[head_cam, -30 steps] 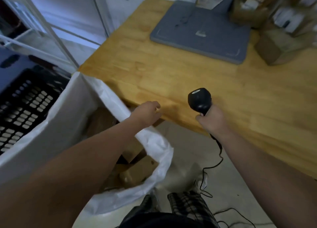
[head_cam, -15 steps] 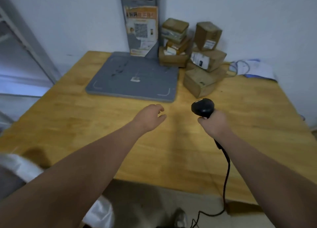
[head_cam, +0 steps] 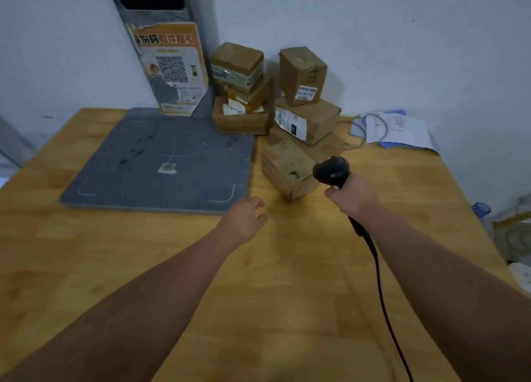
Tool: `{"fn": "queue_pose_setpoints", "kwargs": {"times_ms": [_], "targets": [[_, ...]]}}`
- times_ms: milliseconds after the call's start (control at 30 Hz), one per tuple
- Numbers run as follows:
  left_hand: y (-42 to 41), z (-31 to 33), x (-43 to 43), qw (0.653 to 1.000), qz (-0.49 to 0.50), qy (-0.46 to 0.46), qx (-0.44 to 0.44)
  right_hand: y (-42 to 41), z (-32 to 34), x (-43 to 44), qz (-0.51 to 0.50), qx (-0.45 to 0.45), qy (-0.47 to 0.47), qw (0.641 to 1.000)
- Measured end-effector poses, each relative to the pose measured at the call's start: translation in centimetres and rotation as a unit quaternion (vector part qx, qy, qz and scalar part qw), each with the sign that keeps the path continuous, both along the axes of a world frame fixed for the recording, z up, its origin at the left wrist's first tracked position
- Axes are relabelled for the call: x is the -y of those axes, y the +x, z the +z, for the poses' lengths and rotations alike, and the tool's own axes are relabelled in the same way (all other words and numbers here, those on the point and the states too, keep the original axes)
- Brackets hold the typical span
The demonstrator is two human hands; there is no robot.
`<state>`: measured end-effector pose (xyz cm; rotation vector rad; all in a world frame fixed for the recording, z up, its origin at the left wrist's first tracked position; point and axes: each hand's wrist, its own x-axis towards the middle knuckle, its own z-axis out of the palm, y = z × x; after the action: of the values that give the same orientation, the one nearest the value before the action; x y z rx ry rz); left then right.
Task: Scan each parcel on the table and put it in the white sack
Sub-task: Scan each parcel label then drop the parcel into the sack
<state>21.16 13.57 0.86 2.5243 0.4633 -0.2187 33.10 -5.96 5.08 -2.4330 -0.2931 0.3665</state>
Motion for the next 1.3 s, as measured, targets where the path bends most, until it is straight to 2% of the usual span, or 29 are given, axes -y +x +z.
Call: {"fn": "queue_pose_setpoints", "kwargs": {"times_ms": [233, 367, 433, 500, 567, 633, 733, 800, 900, 1000, 1100, 1133, 1167, 1200, 1267, 1300], "targets": [[8.7, -2.1, -1.4, 0.998, 0.006, -0.059, -0.017, 7.3, -1.4, -4.3, -0.067, -0.123, 0.133, 0.981], [11.9, -3.2, -1.5, 0.996, 0.009, -0.085, -0.022, 9.1, -2.8, -5.3, -0.063, -0.15, 0.154, 0.975], [12.7, -3.7, -1.4, 0.995, 0.009, -0.096, -0.01, 9.3, -4.0, -5.4, -0.062, -0.164, 0.194, 0.965], [13.0, -4.2, -1.4, 0.99, 0.061, -0.127, 0.02, 8.8, -4.9, -5.1, -0.066, -0.167, 0.261, 0.948], [13.0, -4.1, -1.4, 0.966, 0.15, -0.206, 0.046, 7.9, -5.6, -5.0, -0.075, -0.196, 0.344, 0.915], [12.6, -3.8, -1.1, 0.94, 0.209, -0.269, 0.03, 6.4, -5.9, -5.1, -0.08, -0.216, 0.4, 0.887], [11.7, -3.6, -0.9, 0.911, 0.284, -0.294, -0.05, 4.4, -6.5, -5.6, -0.07, -0.185, 0.413, 0.889], [10.8, -3.6, -1.3, 0.883, 0.316, -0.344, -0.035, 3.5, -6.6, -5.6, -0.073, -0.173, 0.412, 0.892], [8.6, -3.2, -1.8, 0.851, 0.291, -0.436, 0.028, 3.2, -6.3, -5.0, -0.128, -0.206, 0.45, 0.86], [6.2, -2.8, -1.7, 0.813, 0.227, -0.533, 0.06, 3.2, -6.3, -3.8, -0.176, -0.303, 0.469, 0.811], [4.4, -2.6, -1.1, 0.758, 0.205, -0.619, 0.027, 1.6, -6.5, -3.0, -0.122, -0.392, 0.467, 0.783], [3.9, -2.5, -1.0, 0.753, 0.213, -0.622, 0.021, 0.8, -6.6, -3.0, -0.101, -0.404, 0.484, 0.77], [3.6, -2.4, -0.9, 0.764, 0.228, -0.603, 0.025, 0.1, -6.7, -3.0, -0.093, -0.398, 0.501, 0.763], [3.2, -2.4, -1.0, 0.792, 0.239, -0.561, 0.035, -0.5, -6.8, -3.1, -0.096, -0.375, 0.507, 0.77], [2.6, -2.3, -1.3, 0.866, 0.243, -0.432, 0.063, -1.5, -7.0, -3.3, -0.123, -0.297, 0.466, 0.824], [2.3, -1.9, -1.3, 0.883, 0.235, -0.398, 0.081, -1.9, -6.9, -3.5, -0.128, -0.262, 0.43, 0.854]]}}
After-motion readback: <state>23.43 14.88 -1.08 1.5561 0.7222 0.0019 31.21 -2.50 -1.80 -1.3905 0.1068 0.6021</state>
